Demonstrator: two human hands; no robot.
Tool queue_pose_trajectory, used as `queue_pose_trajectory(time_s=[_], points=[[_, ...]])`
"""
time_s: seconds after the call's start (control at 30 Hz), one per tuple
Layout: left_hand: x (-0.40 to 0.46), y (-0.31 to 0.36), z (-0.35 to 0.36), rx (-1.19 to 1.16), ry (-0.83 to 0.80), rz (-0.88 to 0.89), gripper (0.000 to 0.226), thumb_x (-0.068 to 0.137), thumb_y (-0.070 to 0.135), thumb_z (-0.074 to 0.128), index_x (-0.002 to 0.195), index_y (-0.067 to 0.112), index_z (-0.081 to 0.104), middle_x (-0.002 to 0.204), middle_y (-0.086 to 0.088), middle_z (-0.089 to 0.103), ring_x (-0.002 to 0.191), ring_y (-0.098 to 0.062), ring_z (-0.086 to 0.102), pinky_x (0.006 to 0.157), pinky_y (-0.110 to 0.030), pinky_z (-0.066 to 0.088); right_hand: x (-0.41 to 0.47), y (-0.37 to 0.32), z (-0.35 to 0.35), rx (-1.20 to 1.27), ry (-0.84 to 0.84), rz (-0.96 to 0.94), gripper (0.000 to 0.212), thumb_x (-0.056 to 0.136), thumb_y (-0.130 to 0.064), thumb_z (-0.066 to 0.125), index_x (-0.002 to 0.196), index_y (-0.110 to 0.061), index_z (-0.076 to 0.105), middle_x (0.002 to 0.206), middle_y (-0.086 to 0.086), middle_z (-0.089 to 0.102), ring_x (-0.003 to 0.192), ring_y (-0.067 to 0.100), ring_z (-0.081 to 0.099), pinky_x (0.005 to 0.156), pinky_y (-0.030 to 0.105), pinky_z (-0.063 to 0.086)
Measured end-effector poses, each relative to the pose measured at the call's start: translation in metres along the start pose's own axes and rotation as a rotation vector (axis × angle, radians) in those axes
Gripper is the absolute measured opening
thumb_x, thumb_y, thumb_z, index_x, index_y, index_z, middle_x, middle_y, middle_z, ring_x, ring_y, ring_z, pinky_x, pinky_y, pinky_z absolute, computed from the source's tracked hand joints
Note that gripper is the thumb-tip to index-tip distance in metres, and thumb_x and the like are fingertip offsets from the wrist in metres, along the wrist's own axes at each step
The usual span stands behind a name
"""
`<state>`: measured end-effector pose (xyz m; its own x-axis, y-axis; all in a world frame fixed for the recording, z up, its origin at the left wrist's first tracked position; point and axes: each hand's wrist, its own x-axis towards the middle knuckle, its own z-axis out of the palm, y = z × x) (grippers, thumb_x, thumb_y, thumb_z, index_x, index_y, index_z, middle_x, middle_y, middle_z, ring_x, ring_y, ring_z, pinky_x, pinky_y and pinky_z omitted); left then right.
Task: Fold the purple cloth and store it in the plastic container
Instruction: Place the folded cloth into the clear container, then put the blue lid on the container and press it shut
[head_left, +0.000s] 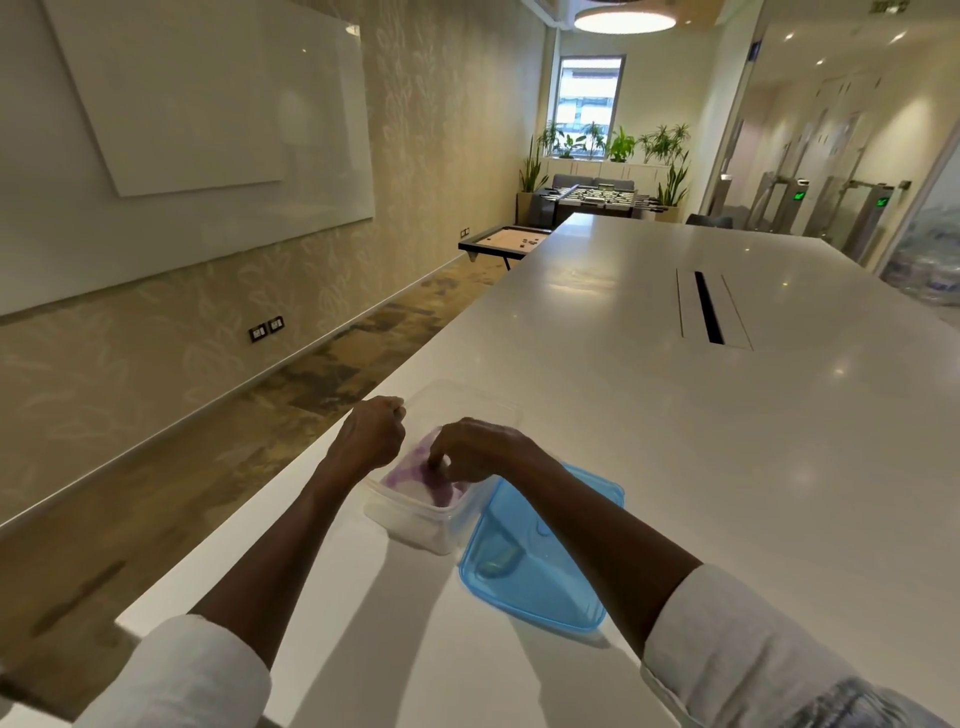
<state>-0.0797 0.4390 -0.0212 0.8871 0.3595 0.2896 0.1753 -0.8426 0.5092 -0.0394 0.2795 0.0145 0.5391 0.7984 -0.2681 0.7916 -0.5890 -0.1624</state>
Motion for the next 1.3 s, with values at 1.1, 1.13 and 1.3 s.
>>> queue_pose_trajectory(time_s=[1.1,1.13,1.3], points=[[-0.075,0.173,0.035,-0.231,-0.08,0.225,0.042,0.098,0.025,0.046,0.135,0.006,0.051,0.139,-0.017,0.055,0.133,-0.028,0.048,0.113,-0.039,0.034,-0.158,0.099,0.08,0.394,0.623,0.65,0.026,0.078,-0.032,0.067,0.094,-0.011,0.065,0.098,0.01,0.069,0.089,0.029,0.065,0.068,0.03,0.047],[-0.079,0.173,0.041,-0.231,-0.106,0.213,0.041,0.098,0.024,0.046,0.134,0.005,0.053,0.138,-0.017,0.055,0.132,-0.027,0.049,0.113,-0.037,0.034,-0.159,0.098,0.086,0.403,0.579,0.662,0.032,0.078,-0.036,0.068,0.097,-0.01,0.063,0.1,0.01,0.068,0.09,0.029,0.065,0.067,0.029,0.046],[-0.091,0.169,0.061,-0.153,-0.22,0.143,0.027,0.098,0.018,0.042,0.101,0.003,0.065,0.104,-0.018,0.069,0.103,-0.034,0.062,0.091,-0.041,0.047,-0.17,0.095,0.096,0.452,0.503,0.697,0.031,0.077,-0.043,0.068,0.084,-0.018,0.051,0.083,0.001,0.056,0.081,0.025,0.06,0.064,0.03,0.042]])
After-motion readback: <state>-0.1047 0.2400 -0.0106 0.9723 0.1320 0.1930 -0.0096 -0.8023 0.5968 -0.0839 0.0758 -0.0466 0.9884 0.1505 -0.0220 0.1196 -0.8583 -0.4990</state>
